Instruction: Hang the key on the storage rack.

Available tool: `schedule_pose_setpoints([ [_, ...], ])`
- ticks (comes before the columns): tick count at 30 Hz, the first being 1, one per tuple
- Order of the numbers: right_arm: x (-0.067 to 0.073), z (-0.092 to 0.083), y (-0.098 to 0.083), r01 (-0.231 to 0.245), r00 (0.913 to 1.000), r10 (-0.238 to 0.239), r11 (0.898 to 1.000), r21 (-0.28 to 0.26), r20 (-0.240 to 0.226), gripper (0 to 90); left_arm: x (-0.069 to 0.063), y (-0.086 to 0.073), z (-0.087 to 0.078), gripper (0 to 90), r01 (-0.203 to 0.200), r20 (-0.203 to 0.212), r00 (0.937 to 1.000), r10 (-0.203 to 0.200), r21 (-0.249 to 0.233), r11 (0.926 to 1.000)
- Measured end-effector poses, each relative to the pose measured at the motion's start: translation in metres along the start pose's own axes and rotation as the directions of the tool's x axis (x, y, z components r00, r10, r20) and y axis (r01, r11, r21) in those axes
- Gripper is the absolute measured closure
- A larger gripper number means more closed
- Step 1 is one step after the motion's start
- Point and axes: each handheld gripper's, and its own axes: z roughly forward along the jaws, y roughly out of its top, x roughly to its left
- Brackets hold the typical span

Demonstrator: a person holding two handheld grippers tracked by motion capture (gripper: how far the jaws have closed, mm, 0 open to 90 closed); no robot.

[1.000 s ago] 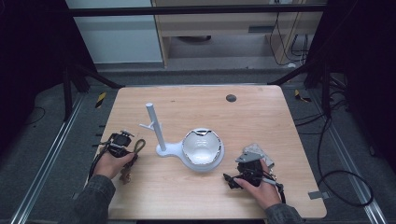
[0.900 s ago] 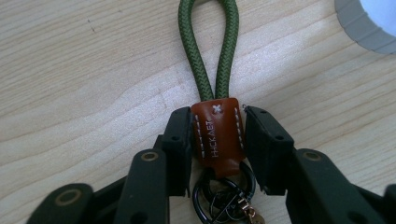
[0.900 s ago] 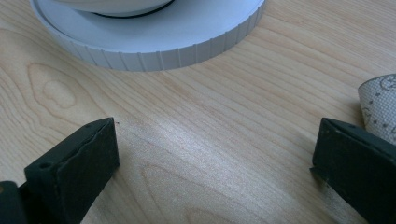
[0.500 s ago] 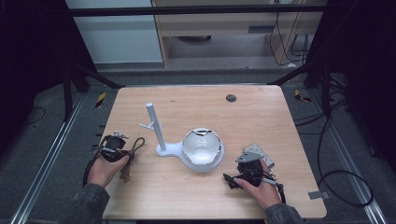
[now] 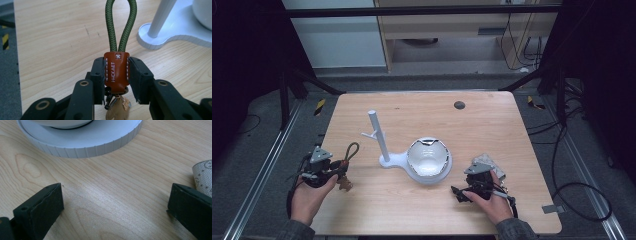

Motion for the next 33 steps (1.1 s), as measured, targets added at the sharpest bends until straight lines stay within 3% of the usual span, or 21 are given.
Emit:
schedule_pose_setpoints([
  [9, 0.0, 0.0, 0.0, 0.003, 1.0, -0.003, 1.0, -0.001, 0.0, 0.3, -0.017, -0.001, -0.018, 65.9, -0.035, 0.016, 0.9992, 0.036, -0.093, 0.995],
  [21, 0.0, 0.0, 0.0, 0.0, 1.0, 0.0, 1.0, 0.0, 0.0, 0.3, -0.035, -0.001, -0.024, 65.9, -0.053, 0.066, 0.9957, 0.065, -0.159, 0.9859],
  [33, 0.0, 0.0, 0.0, 0.001, 1.0, -0.001, 1.0, 0.0, 0.0, 0.3, -0.05, -0.001, -0.029, 65.9, -0.064, 0.087, 0.9925, 0.085, -0.223, 0.9727],
])
